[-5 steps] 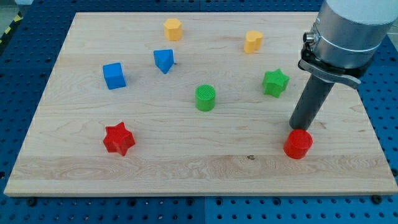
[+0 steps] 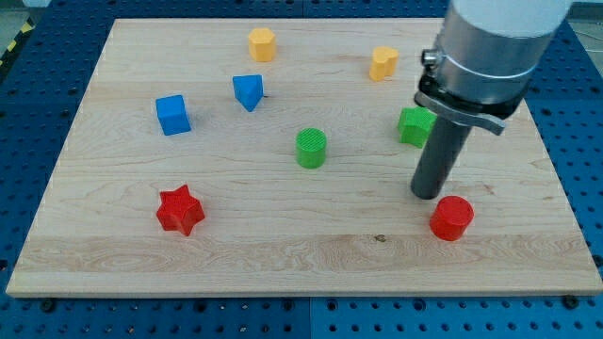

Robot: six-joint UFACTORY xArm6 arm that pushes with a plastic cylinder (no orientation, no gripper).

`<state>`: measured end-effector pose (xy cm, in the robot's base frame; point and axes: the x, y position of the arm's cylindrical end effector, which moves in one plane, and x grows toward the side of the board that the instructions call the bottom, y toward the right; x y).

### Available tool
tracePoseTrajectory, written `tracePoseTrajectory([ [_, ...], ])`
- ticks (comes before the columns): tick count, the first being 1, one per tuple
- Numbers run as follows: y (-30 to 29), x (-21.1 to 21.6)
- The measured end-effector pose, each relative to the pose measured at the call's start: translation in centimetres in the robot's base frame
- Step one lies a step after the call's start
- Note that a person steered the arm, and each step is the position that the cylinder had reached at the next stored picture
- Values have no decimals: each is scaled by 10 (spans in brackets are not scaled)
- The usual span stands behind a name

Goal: Move the arm close to the green circle

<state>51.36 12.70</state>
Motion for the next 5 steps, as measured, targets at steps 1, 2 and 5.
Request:
tracePoseTrajectory([
  [1,-18,0],
  [2,-30,0],
  [5,-69,0],
])
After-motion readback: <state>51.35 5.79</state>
